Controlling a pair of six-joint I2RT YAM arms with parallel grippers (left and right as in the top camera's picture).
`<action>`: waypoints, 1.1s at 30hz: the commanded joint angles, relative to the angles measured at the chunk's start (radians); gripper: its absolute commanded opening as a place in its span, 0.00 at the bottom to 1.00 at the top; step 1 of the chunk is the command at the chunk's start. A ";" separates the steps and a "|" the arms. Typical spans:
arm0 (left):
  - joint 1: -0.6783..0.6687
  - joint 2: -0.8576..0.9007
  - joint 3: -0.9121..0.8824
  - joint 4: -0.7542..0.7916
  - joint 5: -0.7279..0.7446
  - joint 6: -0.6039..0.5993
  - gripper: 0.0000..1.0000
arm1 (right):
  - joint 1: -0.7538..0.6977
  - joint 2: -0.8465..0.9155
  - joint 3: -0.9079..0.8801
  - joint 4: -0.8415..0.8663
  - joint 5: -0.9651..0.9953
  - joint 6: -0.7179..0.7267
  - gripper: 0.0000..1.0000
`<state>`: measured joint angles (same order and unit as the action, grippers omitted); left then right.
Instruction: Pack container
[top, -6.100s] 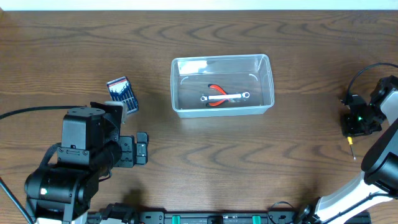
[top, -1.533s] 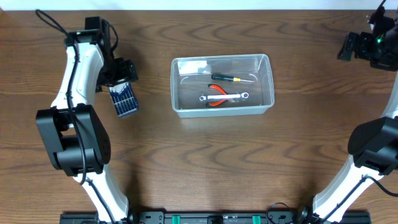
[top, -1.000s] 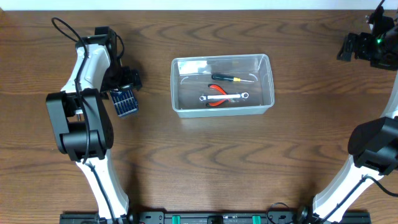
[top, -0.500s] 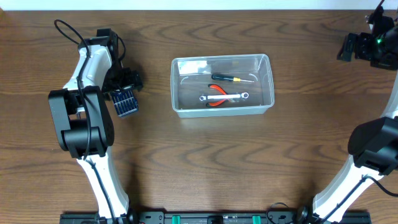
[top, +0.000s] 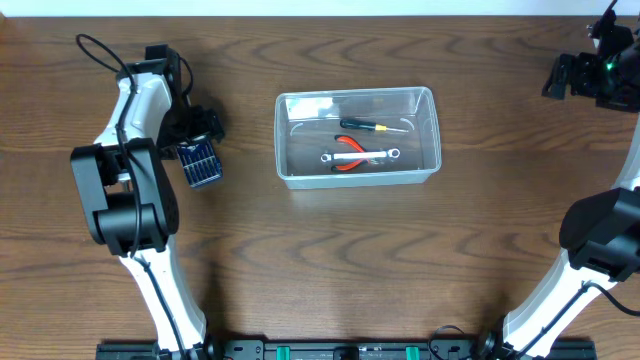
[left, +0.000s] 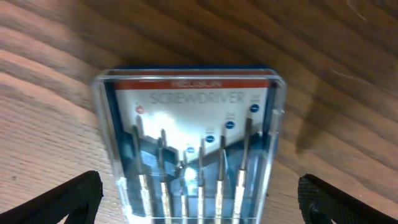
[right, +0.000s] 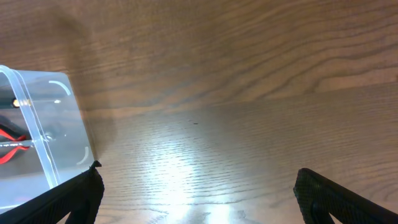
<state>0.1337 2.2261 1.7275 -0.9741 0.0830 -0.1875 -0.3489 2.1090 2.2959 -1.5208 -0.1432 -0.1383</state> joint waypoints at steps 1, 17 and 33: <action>0.005 0.016 -0.015 0.005 0.011 -0.016 0.98 | 0.009 0.008 -0.002 0.002 -0.015 -0.013 0.99; 0.004 0.016 -0.103 0.055 0.015 -0.035 0.99 | 0.009 0.008 -0.002 -0.002 -0.015 -0.013 0.99; 0.004 0.016 -0.103 0.051 0.057 -0.035 0.79 | 0.009 0.008 -0.002 -0.005 -0.015 -0.013 0.99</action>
<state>0.1364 2.2242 1.6588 -0.9218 0.0799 -0.2138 -0.3489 2.1090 2.2959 -1.5249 -0.1436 -0.1394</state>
